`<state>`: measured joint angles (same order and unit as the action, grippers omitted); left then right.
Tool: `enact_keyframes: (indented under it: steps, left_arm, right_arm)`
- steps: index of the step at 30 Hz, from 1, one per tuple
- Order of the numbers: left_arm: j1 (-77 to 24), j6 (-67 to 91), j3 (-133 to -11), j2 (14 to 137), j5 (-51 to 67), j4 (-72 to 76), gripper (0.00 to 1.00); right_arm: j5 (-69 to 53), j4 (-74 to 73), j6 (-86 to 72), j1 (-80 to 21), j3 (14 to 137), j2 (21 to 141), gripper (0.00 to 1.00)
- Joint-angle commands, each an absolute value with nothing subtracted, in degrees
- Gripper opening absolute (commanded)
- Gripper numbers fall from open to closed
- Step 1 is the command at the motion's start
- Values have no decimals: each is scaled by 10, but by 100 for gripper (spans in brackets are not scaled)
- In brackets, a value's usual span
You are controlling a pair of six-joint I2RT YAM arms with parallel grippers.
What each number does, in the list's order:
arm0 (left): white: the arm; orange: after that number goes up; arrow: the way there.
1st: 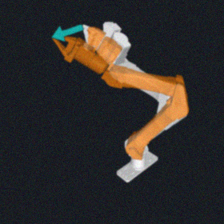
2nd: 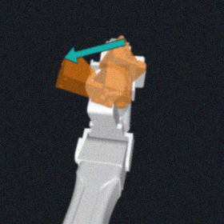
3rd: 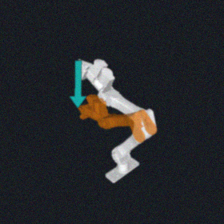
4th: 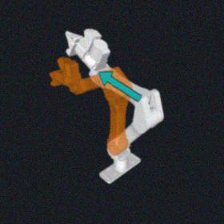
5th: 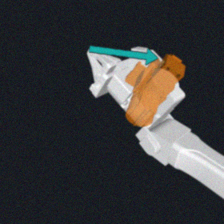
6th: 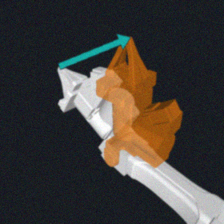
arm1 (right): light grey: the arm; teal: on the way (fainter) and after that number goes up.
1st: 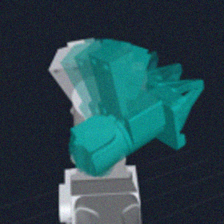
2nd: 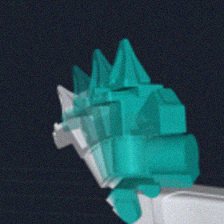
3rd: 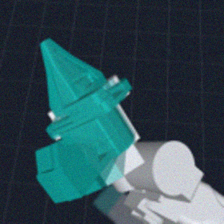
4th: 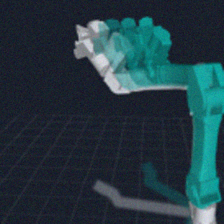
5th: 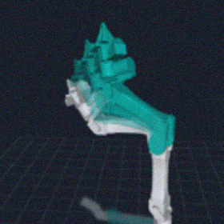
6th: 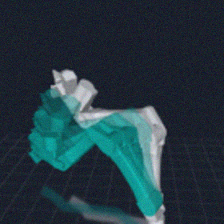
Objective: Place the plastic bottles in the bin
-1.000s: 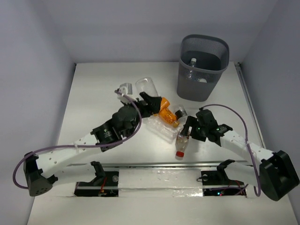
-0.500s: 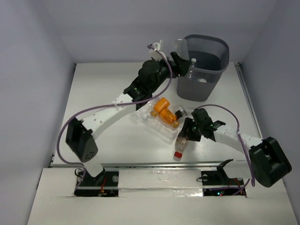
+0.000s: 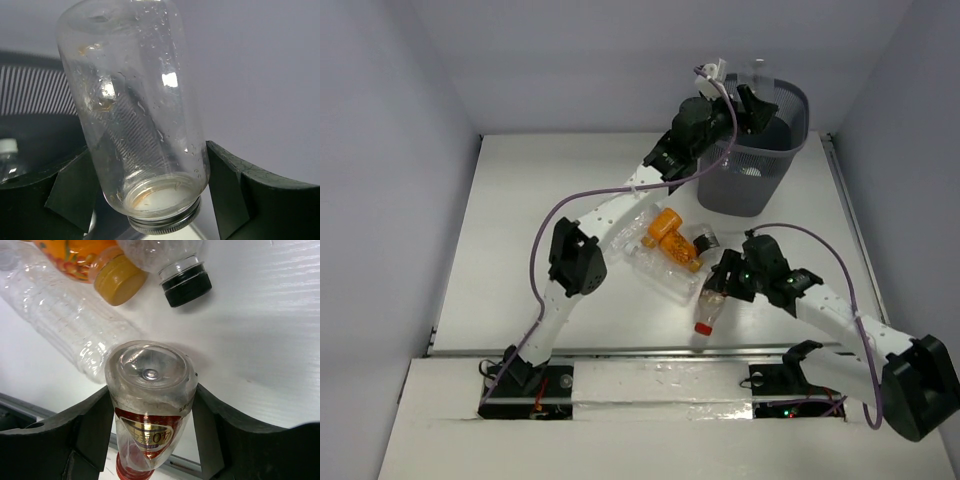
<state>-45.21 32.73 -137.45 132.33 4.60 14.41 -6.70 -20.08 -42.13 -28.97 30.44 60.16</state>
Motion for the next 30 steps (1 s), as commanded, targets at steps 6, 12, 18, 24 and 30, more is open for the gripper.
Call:
enact_keyframes:
  steps: [6,12,18,24,30]
  left_arm:
    - [-439,338,-1393,1326,56,179,99]
    - [-439,298,-1393,1270,60,192,99]
    - [-439,221,-1283,1124,27,199,99]
    - [-420,182,-960,888,-65,252,96]
    - [-377,228,-734,717,-150,176,64]
  right_arm:
    - [-44,-258,-432,-294,315,504,39]
    - [17,-348,-403,-294,416,442,38]
    - [56,-364,-375,-294,546,436,38]
    - [165,-296,-322,-294,712,501,38]
    - [264,-183,-237,-267,876,648,39]
